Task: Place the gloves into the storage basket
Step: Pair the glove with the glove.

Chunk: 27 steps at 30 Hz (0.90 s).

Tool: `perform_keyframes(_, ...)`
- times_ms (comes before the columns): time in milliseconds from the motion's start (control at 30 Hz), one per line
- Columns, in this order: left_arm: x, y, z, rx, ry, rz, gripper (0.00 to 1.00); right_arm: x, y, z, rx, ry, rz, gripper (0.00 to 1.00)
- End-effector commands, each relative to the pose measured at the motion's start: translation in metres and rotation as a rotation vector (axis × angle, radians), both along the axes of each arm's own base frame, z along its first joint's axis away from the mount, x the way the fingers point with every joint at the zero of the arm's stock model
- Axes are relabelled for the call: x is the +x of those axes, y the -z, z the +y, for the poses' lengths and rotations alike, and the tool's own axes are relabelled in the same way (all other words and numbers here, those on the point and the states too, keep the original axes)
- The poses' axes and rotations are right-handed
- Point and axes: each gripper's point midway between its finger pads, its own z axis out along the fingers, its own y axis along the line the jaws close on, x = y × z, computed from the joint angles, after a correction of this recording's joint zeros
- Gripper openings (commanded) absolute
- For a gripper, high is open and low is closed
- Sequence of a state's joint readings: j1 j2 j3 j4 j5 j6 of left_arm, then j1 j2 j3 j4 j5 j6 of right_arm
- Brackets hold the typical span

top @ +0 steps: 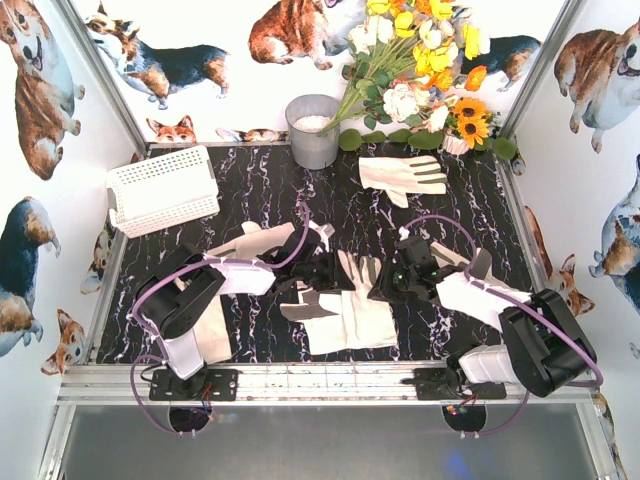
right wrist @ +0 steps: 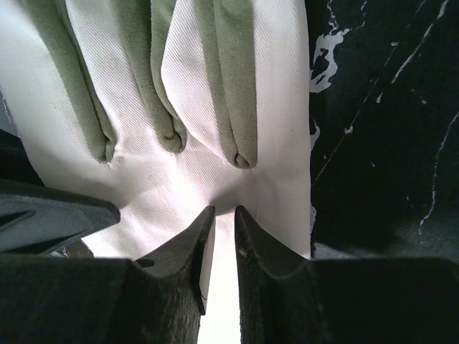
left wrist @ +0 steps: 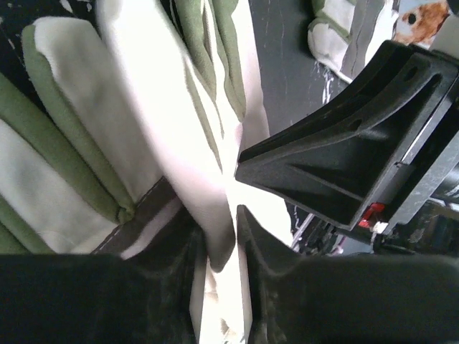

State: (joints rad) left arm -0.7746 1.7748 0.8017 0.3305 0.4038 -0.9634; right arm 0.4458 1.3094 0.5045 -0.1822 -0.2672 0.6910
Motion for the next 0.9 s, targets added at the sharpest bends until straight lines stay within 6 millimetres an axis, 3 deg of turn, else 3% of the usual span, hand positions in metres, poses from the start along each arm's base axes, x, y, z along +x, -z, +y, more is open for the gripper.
perform_keyframes(0,0.004,-0.011,0.000,0.018,0.076,-0.097,0.08,0.017,-0.021,0.001,0.010,0.027,-0.103,0.21)
perform_keyframes(67,0.005,-0.024,0.001,-0.005,0.080,-0.147,0.00,0.021,-0.034,0.001,0.020,0.008,-0.150,0.23)
perform_keyframes(167,0.004,-0.034,0.007,0.008,0.095,-0.206,0.00,0.028,-0.061,0.005,0.052,-0.041,-0.258,0.33)
perform_keyframes(200,0.004,-0.048,0.008,0.000,0.101,-0.241,0.00,0.031,-0.068,0.006,0.061,-0.061,-0.293,0.39)
perform_keyframes(367,0.003,-0.076,0.024,0.031,0.118,-0.331,0.00,0.032,-0.120,0.010,0.214,-0.190,-0.413,0.62)
perform_keyframes(533,-0.003,-0.117,0.035,0.022,0.161,-0.446,0.00,0.026,-0.162,0.011,0.399,-0.284,-0.494,0.78)
perform_keyframes(667,-0.011,-0.154,0.041,-0.009,0.195,-0.536,0.00,0.020,-0.185,0.013,0.510,-0.329,-0.540,0.82)
perform_keyframes(867,-0.030,-0.209,0.042,-0.126,0.250,-0.626,0.00,0.011,-0.200,0.021,0.623,-0.388,-0.572,0.85)
